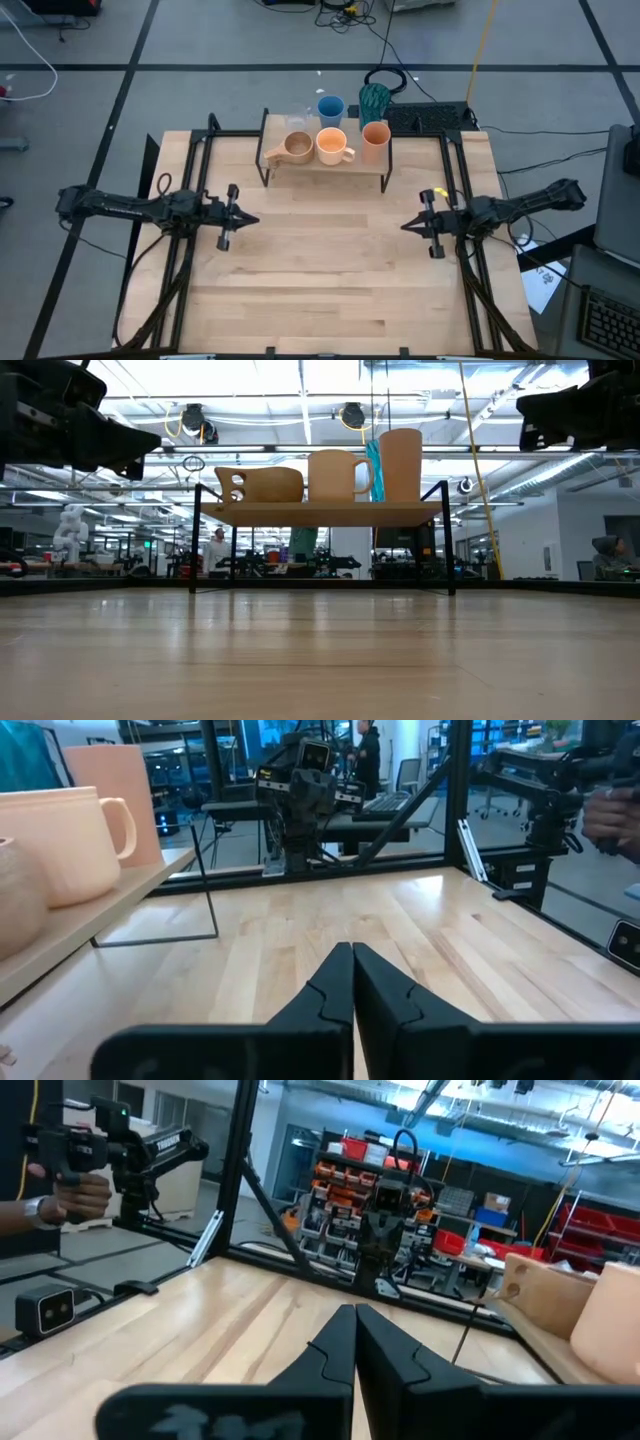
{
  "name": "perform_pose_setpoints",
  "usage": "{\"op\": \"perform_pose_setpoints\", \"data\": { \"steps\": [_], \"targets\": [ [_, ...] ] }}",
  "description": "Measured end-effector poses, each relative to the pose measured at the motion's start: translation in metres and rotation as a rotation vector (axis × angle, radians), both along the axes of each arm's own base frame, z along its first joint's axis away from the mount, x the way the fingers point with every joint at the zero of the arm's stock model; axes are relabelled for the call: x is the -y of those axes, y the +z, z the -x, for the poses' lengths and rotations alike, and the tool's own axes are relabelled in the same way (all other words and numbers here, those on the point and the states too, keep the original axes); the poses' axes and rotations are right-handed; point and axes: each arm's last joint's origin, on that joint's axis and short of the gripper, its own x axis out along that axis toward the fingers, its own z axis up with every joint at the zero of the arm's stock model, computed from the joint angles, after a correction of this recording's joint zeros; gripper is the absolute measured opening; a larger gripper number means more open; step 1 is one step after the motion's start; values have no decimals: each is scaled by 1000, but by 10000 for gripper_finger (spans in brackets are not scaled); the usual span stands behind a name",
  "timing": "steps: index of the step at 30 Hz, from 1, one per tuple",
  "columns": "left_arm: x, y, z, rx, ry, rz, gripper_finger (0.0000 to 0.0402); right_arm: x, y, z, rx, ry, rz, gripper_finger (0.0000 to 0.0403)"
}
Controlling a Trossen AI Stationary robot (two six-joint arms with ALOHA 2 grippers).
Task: Stack small to large cups/mugs on shelf
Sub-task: Return to Home Position
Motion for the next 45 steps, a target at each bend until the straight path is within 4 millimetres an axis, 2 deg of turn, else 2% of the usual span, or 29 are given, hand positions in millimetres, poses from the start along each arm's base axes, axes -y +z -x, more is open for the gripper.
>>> {"op": "perform_pose_setpoints", "data": {
  "steps": [12, 19, 24, 45],
  "targets": [
    [0, 0, 0, 2, 1, -20, 3, 4, 4, 11, 78, -19, 72, 0],
    [0, 1, 0, 15, 10, -27, 4, 7, 7, 13, 110, 36, 70, 0],
    [0, 3, 0, 29, 17, -25, 10, 14, 7, 12, 110, -7, 62, 0],
    [-1, 1, 0, 11, 33, -22, 8, 25, -12, 9, -102, -114, 15, 0]
  ]
}}
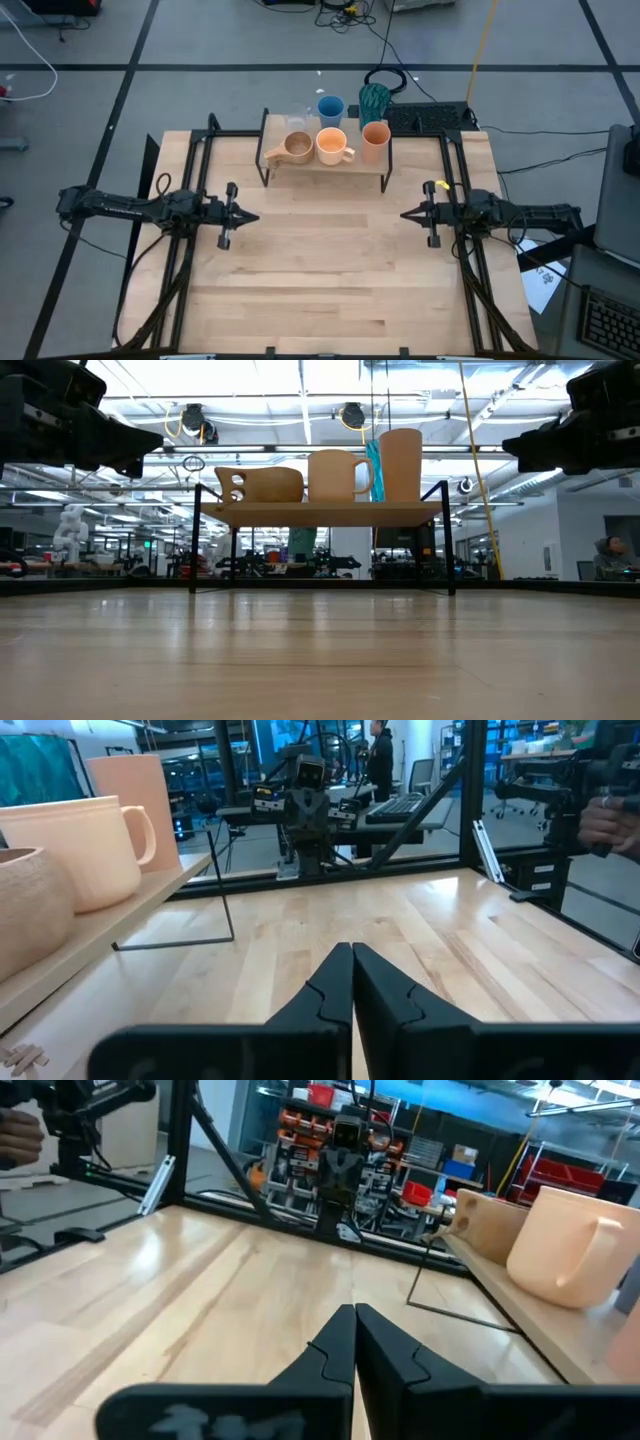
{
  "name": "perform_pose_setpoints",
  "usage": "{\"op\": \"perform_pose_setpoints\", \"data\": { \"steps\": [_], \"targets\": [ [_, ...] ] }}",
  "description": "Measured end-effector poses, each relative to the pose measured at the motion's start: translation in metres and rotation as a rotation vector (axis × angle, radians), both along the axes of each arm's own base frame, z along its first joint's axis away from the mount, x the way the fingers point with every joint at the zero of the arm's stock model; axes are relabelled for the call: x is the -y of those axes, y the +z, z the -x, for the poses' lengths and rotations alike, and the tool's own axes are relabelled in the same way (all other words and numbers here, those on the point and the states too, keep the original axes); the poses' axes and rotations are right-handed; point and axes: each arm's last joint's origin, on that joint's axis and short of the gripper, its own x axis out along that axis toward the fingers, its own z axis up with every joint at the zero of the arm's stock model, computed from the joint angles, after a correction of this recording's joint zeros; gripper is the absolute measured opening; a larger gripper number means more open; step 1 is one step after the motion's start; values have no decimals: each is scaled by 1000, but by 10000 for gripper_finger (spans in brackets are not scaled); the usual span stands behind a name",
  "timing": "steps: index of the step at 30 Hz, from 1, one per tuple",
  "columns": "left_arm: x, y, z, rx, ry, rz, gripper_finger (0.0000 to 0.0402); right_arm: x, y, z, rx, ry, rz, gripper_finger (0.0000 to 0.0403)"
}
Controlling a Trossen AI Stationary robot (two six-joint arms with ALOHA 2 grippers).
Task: Stack small to large cups/mugs on shelf
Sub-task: Return to Home Position
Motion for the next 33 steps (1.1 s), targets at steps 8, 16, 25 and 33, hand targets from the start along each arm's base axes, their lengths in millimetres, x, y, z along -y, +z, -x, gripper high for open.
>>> {"op": "perform_pose_setpoints", "data": {
  "steps": [8, 16, 25, 33],
  "targets": [
    [0, 0, 0, -2, 3, -1, 3, 3, 1, 1, 9, -35, 29, 0],
    [0, -1, 0, -6, 3, 1, 14, 4, 0, 2, 10, -42, 17, 0],
    [0, -4, 0, -36, 11, -4, 10, 4, 0, 1, 4, -42, -33, 0],
    [-1, -1, 7, -9, 24, -28, 8, 4, 1, 1, 8, -42, -36, 0]
  ]
}}
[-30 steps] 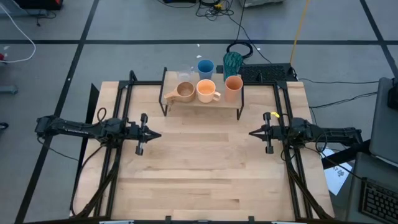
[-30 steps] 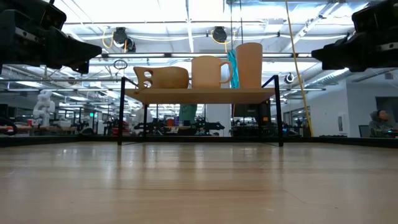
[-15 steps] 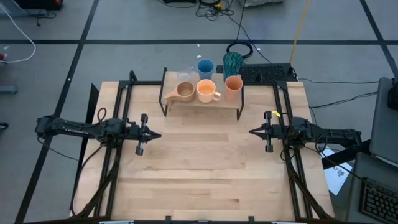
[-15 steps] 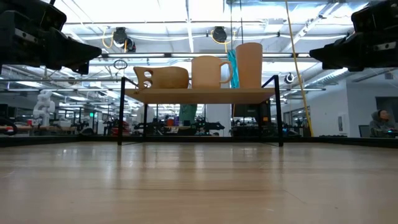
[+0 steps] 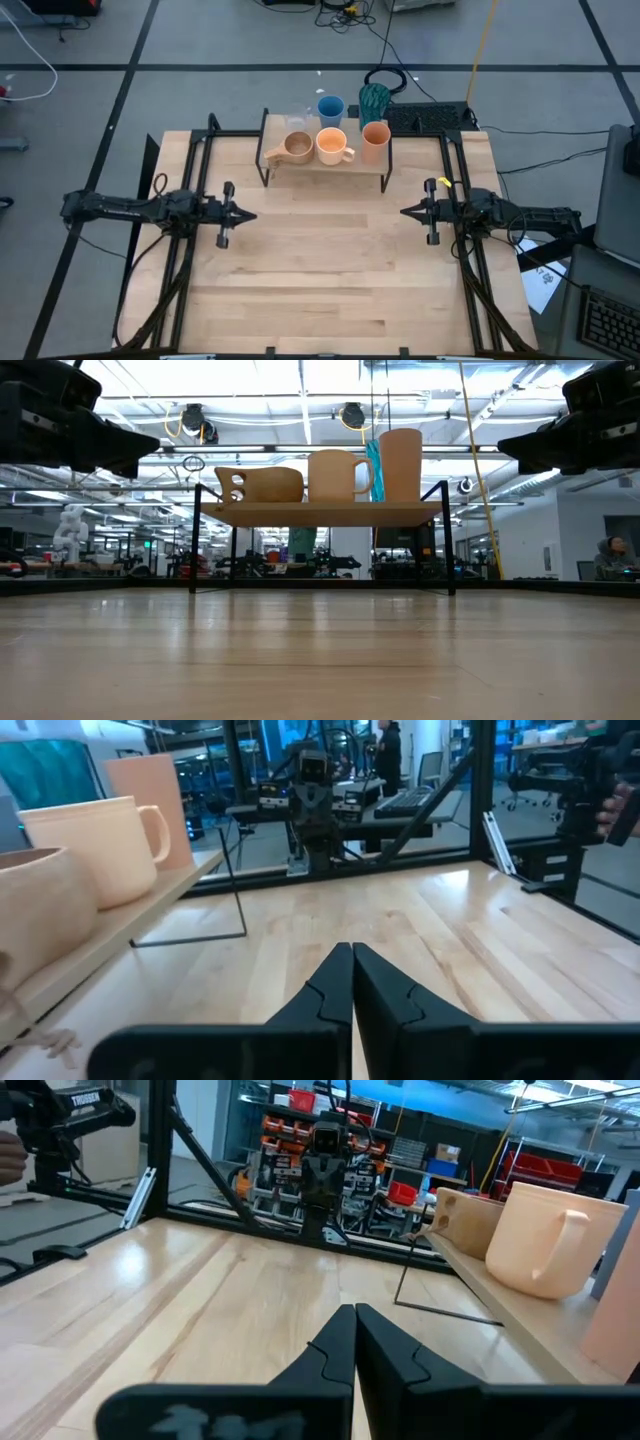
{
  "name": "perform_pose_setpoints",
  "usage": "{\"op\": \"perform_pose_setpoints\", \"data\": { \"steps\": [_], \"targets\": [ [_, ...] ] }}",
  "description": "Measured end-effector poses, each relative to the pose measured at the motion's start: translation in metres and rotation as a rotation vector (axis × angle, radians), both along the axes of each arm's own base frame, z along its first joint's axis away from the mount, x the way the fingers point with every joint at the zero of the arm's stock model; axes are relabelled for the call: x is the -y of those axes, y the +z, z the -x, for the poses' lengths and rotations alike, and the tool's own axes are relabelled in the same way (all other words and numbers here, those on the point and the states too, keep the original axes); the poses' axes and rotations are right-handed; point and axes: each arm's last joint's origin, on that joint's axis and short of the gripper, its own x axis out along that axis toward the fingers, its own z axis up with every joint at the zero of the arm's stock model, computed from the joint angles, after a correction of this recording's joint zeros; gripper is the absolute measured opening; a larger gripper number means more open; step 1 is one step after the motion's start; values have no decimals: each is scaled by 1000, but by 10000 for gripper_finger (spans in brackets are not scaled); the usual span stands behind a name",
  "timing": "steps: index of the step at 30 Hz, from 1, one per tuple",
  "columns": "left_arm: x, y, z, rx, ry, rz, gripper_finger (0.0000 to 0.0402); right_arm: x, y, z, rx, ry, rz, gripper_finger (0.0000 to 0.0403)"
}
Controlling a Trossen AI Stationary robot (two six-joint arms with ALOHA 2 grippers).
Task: Stack small to large cups/mugs on shelf
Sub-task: Return to Home Position
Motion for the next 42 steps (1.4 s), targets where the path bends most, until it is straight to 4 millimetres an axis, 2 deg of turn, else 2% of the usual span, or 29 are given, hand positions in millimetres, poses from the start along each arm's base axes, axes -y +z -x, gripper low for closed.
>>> {"op": "perform_pose_setpoints", "data": {
  "steps": [16, 31, 40, 42],
  "targets": [
    [-8, 0, 17, 21, 80, 23, 6, 0, 0, 0, 2, 0, -2, 0],
    [-6, 2, 18, 49, -15, 22, 5, 0, 0, 0, 3, 1, -3, 0],
    [-6, 2, 18, 45, 5, 33, 3, 0, 0, 0, 2, 1, -4, 0],
    [-6, 1, 17, 42, 5, 30, 3, 0, 0, 0, 1, 4, -59, 0]
  ]
}}
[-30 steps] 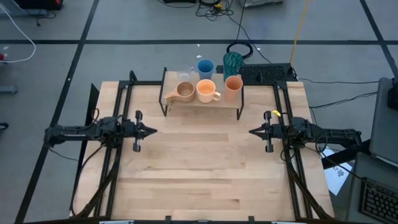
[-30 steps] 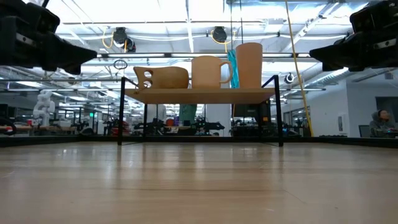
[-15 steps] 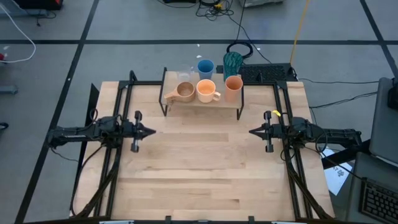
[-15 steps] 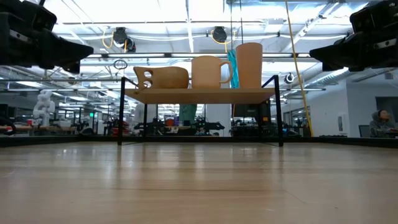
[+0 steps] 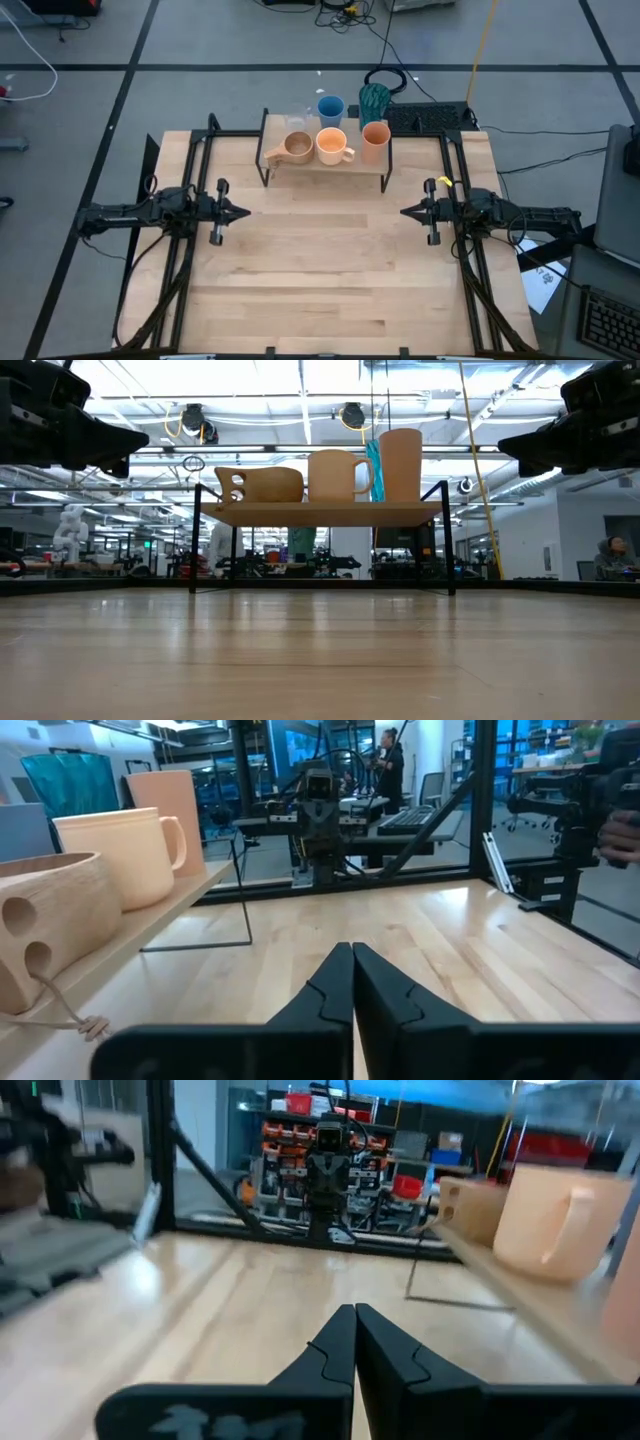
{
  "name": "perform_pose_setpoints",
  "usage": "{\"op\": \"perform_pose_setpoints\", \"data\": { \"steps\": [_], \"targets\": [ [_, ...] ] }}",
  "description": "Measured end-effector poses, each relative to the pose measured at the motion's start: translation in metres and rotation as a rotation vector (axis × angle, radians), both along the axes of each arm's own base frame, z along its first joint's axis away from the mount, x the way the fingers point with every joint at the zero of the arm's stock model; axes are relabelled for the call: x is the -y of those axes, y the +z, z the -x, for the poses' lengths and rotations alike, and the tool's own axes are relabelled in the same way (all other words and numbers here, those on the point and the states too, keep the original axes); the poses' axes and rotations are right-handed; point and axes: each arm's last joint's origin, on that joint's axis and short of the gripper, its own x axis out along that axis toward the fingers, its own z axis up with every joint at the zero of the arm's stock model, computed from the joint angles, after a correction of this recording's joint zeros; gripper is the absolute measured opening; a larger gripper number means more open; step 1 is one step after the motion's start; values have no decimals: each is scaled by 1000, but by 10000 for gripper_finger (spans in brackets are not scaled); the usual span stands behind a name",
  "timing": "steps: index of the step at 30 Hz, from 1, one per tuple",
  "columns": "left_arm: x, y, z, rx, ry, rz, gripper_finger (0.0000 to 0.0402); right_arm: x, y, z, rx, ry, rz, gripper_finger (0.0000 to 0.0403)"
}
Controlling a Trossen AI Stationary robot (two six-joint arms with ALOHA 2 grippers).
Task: Stack small to large cups/mugs on shelf
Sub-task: Return to Home Position
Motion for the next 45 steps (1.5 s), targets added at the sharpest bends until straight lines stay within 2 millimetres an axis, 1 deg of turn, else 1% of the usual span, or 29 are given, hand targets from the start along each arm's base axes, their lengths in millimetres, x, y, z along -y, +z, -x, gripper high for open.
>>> {"op": "perform_pose_setpoints", "data": {
  "steps": [3, 8, 11, 15, 21, 25, 27, 30, 33, 38, 41, 45],
  "targets": [
    [0, 0, 0, -1, 1, -2, 13, 0, 0, 0, -2, 1, -111, 0],
    [0, 0, 0, -1, 5, -1, 23, 0, 0, 0, -5, 2, -167, 0],
    [0, 0, 0, -1, 5, 3, 19, 0, 0, 0, -6, 4, -173, 0],
    [-1, -1, 0, -5, 24, 1, 3, 0, 0, 0, -8, 8, -183, 0],
    [-1, -1, 0, -6, 24, 27, 15, -3, 0, 0, -11, 72, -177, 0],
    [-1, -1, 0, -6, 24, 25, 6, -5, 0, 0, -10, 85, -160, 0],
    [-1, -1, 0, -6, 24, 18, 3, -5, 0, 0, -9, 80, -154, 0],
    [-1, -1, 0, -8, 35, 15, 10, -5, 0, 0, -11, 48, -151, 0],
    [-1, -1, 0, -10, 50, 13, 15, -5, 0, 0, -11, 53, -143, 0],
    [-2, -1, 0, -22, 64, 25, 3, -5, 0, 0, -11, 51, -134, 0],
    [-3, 2, 2, -59, 106, 48, 3, -5, 0, 0, -13, 51, -171, 0],
    [-2, 2, 2, -63, 87, 30, 2, -5, 0, 0, -13, 51, -178, 0]
  ]
}}
